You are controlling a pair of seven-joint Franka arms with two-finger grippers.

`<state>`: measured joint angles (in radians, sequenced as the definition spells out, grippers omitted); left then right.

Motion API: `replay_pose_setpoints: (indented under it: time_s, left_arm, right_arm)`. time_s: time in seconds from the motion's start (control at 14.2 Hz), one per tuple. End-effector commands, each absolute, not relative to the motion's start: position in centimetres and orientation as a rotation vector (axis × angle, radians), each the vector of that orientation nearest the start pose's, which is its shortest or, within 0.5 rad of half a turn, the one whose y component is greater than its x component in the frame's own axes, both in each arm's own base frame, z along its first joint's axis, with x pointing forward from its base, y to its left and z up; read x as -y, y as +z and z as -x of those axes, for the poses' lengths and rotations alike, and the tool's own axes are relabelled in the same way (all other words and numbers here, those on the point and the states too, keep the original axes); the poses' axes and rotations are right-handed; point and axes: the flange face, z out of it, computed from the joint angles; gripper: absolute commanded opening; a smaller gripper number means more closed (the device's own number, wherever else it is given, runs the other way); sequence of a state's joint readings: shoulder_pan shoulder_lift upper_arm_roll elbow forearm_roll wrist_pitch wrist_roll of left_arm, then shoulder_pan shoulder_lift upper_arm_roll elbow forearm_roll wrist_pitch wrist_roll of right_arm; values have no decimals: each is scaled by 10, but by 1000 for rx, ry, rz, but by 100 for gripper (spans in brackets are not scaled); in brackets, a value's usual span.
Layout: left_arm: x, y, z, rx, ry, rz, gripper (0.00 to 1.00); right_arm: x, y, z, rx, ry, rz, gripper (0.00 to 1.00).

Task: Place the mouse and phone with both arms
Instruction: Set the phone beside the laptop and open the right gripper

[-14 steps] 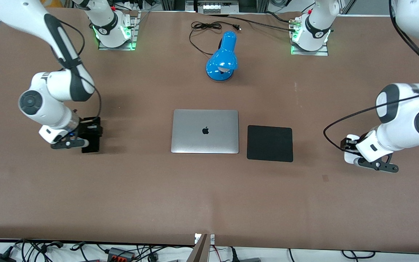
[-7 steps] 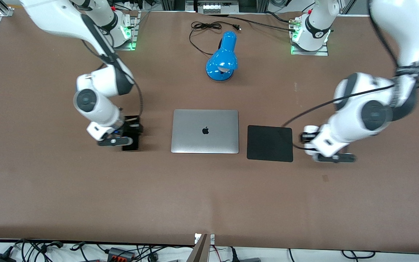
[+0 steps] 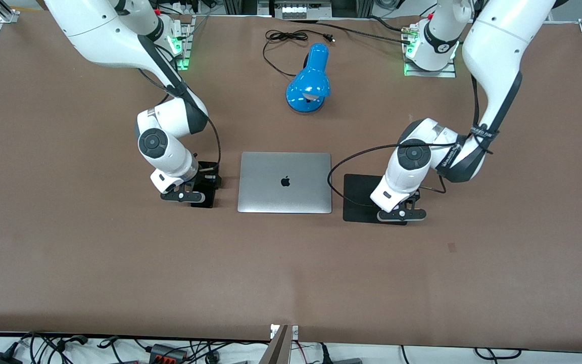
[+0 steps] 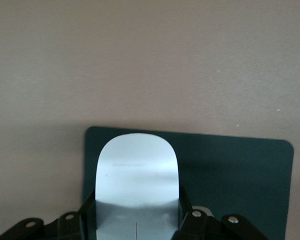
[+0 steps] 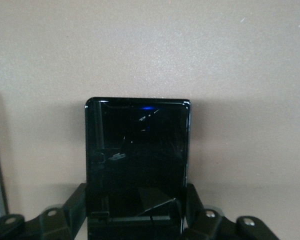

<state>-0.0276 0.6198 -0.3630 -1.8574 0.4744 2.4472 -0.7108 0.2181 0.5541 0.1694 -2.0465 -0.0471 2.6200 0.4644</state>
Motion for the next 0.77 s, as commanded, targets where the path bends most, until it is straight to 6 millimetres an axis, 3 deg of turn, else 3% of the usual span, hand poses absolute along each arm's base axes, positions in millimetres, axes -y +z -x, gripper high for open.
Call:
replay_pose_setpoints:
  time_s: [0.0, 0.14, 0.21, 0.28, 0.35, 0.42, 0.49, 0.63, 0.7]
  left_arm:
    - [230, 193, -589, 59, -205, 3113, 37]
    - [235, 184, -581, 59, -179, 3114, 37]
    - [235, 175, -580, 71, -160, 3116, 37]
    - [235, 174, -579, 67, -158, 3116, 46]
    - [236, 174, -579, 49, -164, 3112, 61]
    - [236, 177, -581, 48, -178, 3112, 83]
    - [233, 185, -587, 58, -201, 3111, 99]
    - [228, 222, -596, 61, -287, 3100, 100]
    - [224, 245, -602, 67, -333, 3082, 100]
  right_arm:
    - [-230, 182, -559, -96, -39, 3063, 100]
    - [-217, 223, -574, -113, -85, 3064, 100]
    - [-204, 256, -587, -143, -92, 3074, 100]
    - [-182, 297, -602, -197, -83, 3088, 100]
    - [-159, 333, -615, -231, -73, 3100, 100]
    - [-133, 369, -625, -240, -46, 3110, 100]
    - [-108, 397, -631, -219, -30, 3116, 100]
    - [-63, 448, -635, -141, -22, 3134, 100]
    - [-35, 474, -632, -192, -39, 3140, 100]
